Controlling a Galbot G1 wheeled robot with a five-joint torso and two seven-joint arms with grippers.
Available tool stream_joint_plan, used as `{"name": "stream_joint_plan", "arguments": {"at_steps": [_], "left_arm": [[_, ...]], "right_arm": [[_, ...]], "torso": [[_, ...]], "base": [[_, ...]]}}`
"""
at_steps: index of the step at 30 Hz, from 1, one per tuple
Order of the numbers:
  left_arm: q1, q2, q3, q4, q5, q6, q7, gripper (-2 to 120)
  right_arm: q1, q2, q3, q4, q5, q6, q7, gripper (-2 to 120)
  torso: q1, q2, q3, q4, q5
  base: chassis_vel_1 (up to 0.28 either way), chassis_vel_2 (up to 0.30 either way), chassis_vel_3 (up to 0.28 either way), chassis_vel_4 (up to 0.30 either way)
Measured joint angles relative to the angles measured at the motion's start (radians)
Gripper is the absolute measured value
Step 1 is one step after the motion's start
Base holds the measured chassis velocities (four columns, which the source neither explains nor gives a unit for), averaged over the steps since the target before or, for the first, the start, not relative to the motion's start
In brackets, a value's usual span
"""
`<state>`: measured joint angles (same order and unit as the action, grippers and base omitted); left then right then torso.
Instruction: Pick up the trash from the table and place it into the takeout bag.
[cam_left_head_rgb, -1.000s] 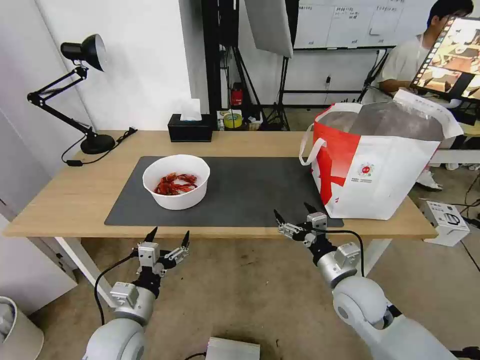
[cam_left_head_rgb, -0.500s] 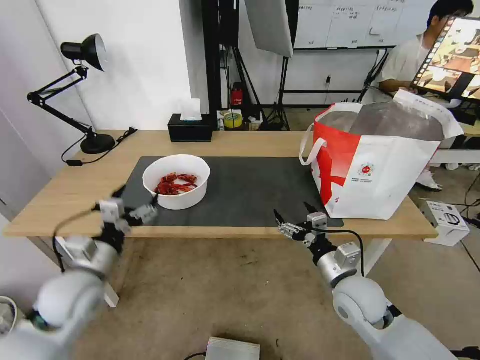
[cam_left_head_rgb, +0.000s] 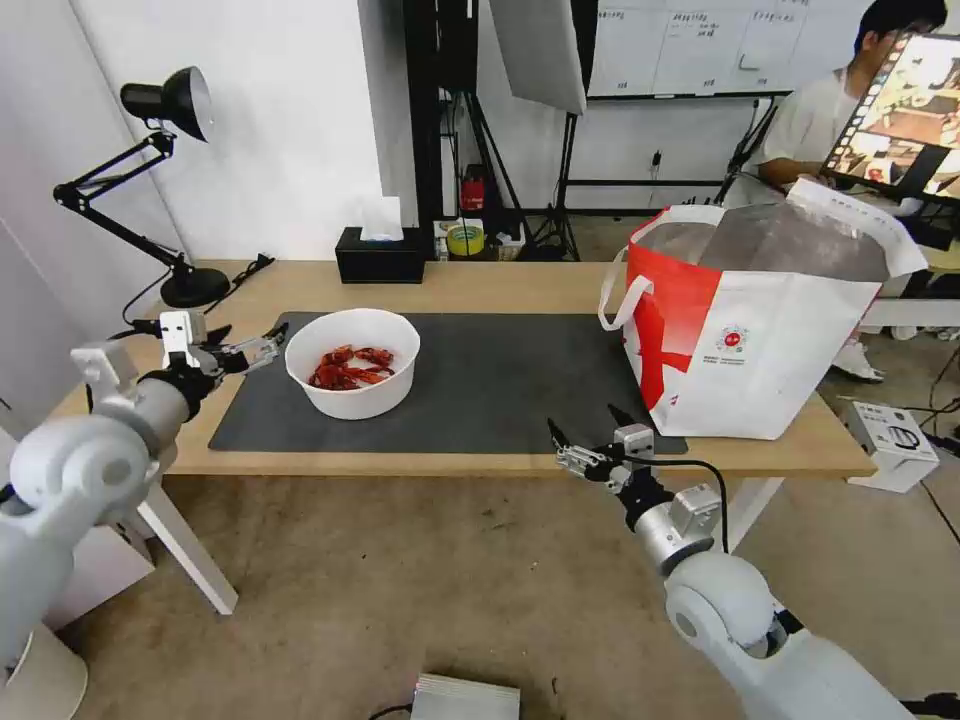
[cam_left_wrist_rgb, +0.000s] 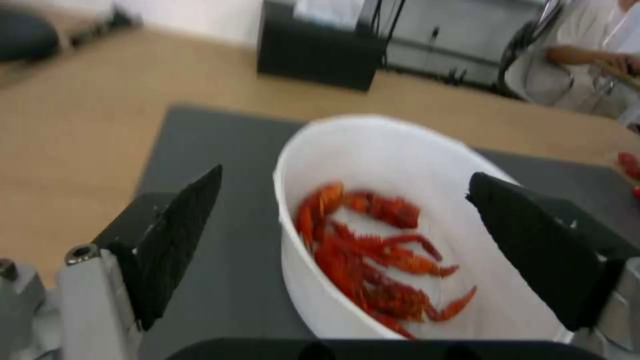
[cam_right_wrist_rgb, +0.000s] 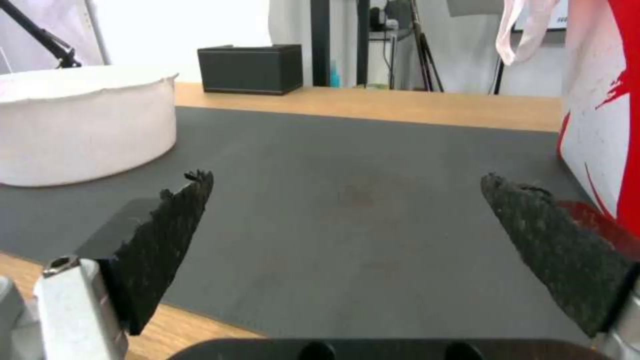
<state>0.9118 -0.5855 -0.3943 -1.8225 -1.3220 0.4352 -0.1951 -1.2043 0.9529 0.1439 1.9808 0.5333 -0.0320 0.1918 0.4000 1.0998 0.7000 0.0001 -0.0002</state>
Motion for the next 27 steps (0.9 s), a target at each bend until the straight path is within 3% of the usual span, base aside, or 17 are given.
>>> {"name": "stream_joint_plan", "arguments": {"at_steps": [2, 11, 14, 27], "left_arm": [[-0.07, -0.007, 0.053, 0.047, -0.052, 0.064, -0.043, 100], [-0.185, -0.027, 0.131, 0.122, -0.142, 0.176, -0.111, 100], [-0.289, -0.053, 0.211, 0.2, -0.204, 0.251, -0.203, 100], [-0.415, -0.088, 0.325, 0.311, -0.225, 0.293, -0.245, 100]], "right_arm": [[0.0, 0.0, 0.0, 0.0, 0.0, 0.0, 0.0, 100], [0.0, 0.0, 0.0, 0.0, 0.0, 0.001, -0.001, 100], [0.0, 0.0, 0.0, 0.0, 0.0, 0.001, -0.001, 100], [0.0, 0.0, 0.0, 0.0, 0.0, 0.001, -0.001, 100]], "torso": [[0.0, 0.0, 0.0, -0.0001, 0.0], [0.0, 0.0, 0.0, -0.0001, 0.0], [0.0, 0.0, 0.0, -0.0001, 0.0001], [0.0, 0.0, 0.0, -0.0001, 0.0002]], "base": [[0.0, 0.0, 0.0, 0.0], [0.0, 0.0, 0.0, 0.0], [0.0, 0.0, 0.0, 0.0], [0.0, 0.0, 0.0, 0.0]]}}
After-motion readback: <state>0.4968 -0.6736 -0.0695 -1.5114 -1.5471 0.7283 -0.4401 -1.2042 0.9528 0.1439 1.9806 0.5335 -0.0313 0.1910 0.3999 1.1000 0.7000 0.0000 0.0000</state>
